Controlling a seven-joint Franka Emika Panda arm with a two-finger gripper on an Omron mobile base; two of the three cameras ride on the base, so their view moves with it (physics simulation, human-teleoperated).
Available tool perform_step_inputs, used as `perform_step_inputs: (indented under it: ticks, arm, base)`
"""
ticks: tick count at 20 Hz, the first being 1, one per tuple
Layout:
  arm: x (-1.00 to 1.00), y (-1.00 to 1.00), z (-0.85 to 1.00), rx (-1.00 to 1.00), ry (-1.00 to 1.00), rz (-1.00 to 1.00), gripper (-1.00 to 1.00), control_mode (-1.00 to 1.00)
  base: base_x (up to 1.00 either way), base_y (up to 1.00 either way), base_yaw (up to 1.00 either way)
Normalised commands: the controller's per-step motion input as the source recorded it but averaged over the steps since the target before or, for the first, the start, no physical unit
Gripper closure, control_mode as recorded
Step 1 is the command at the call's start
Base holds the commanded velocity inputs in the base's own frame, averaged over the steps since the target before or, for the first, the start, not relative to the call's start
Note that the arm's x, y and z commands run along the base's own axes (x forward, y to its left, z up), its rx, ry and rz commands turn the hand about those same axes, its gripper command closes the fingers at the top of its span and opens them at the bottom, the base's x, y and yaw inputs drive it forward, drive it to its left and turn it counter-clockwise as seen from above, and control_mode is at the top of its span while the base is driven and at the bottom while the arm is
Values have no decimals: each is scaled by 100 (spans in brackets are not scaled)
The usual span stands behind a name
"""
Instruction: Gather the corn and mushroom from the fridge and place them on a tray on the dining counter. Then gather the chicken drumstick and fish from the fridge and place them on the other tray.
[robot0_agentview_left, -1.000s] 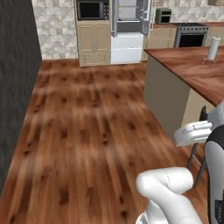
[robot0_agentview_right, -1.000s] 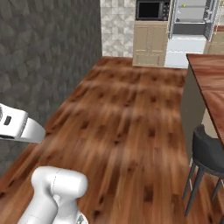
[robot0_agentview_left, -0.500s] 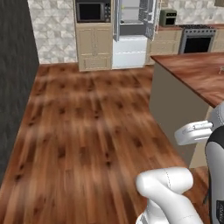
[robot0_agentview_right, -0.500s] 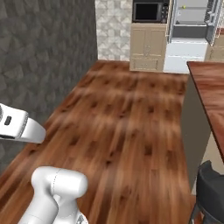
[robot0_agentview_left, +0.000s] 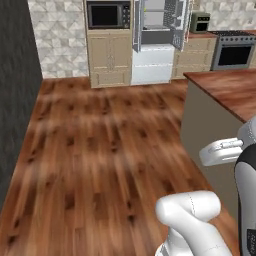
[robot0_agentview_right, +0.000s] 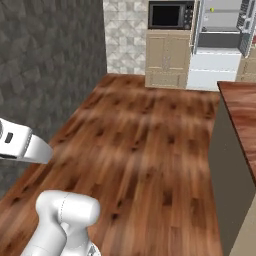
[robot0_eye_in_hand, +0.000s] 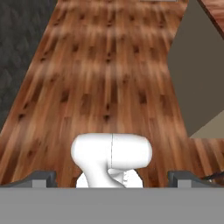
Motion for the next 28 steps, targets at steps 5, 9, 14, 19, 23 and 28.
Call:
perform_step_inputs:
  ticks: [5, 9, 14, 19, 23, 28]
  arm:
    - [0, 0, 0, 0, 0, 0, -100, 100]
    - [0, 0, 0, 0, 0, 0, -100, 100]
    - [0, 0, 0, 0, 0, 0, -100, 100]
    - [0, 0, 0, 0, 0, 0, -100, 100]
    - [0, 0, 0, 0, 0, 0, -100, 100]
    - [0, 0, 0, 0, 0, 0, -100, 100]
  base:
    - [100, 0, 0]
    - [100, -4, 0]
    - [100, -22, -1]
    - [100, -43, 0]
    - [100, -62, 0]
    - [100, -42, 0]
